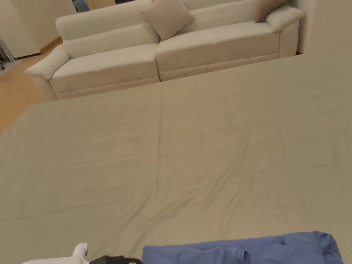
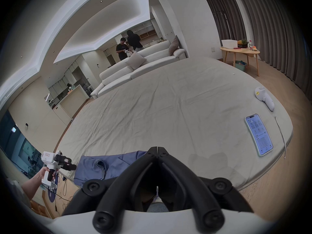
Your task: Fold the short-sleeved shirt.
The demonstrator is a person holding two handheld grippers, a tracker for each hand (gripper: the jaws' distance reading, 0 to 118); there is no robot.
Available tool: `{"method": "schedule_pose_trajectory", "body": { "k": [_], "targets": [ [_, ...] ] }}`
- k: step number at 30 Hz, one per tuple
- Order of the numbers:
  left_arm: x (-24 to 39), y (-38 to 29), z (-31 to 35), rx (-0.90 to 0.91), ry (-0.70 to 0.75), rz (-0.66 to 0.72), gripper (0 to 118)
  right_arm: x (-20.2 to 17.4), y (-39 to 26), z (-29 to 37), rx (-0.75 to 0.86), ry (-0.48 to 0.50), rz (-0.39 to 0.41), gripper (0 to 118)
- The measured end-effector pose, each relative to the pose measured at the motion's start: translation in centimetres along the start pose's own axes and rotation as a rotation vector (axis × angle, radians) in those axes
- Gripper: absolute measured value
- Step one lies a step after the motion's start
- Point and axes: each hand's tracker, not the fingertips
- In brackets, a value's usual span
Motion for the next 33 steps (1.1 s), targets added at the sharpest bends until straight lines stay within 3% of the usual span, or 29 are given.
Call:
{"method": "schedule_pose_trajectory", "body": {
  "k": [1,4,6,7,8,9,10,12,14,18,21,24,27,29,33],
  "targets": [
    [-0.4,0.0,-1.0,-0.003,0.052,-0.013,117,-0.2,-0.1,-0.2,-0.007,-0.004,-0.002,0],
    [-1.3,0.9,-2.5,-0.095,-0.005,-0.022,116,-0.6,-0.3,-0.5,-0.021,-0.006,-0.003,0],
    [-1.0,0.6,-2.5,-0.069,-0.082,-0.046,112,-0.9,-0.5,-0.5,-0.029,-0.013,0.004,0],
    [-1.2,0.5,-2.8,-0.048,-0.101,-0.042,102,-1.0,-0.5,-0.6,-0.031,-0.015,0.009,0],
    [-1.6,0.4,-3.2,-0.049,-0.103,-0.018,77,-1.0,-0.5,-0.6,-0.035,-0.017,0.011,0],
    [-1.9,0.2,-3.5,-0.055,-0.088,0.003,20,-1.0,-0.4,-0.7,-0.039,-0.02,0.012,0],
    [-1.9,0.0,-4.0,-0.057,-0.059,0.016,6,-1.1,-0.5,-0.7,-0.04,-0.024,0.01,0],
    [-1.7,-0.5,-4.5,-0.092,0.098,-0.061,6,-1.0,-0.5,-0.6,-0.035,-0.017,-0.001,0],
    [-1.8,-0.9,-3.7,-0.031,-0.024,0.005,6,-1.0,-0.5,-0.4,-0.028,-0.016,0.001,0],
    [0.6,-1.5,-2.5,-0.033,0.027,-0.001,6,-0.6,-0.4,-0.1,-0.022,-0.014,0.009,0],
    [4.1,-3.0,-1.7,0.008,0.039,0.13,6,-0.1,-0.5,0.6,0.008,0.001,-0.01,0],
    [11.0,-4.4,-1.7,0.042,0.04,-0.041,6,0.7,-0.6,1.2,0.026,0.019,-0.023,0],
    [17.6,-6.0,-4.0,0.003,-0.014,-0.094,6,1.7,-0.9,2.0,0.042,0.051,-0.048,0],
    [21.5,-6.7,-7.1,-0.028,-0.017,-0.199,6,2.4,-1.1,2.7,0.053,0.052,-0.059,0],
    [26.4,-8.6,-15.7,-0.174,-0.051,-0.27,6,4.3,-1.5,4.7,0.075,0.05,-0.078,0]
  ]
}}
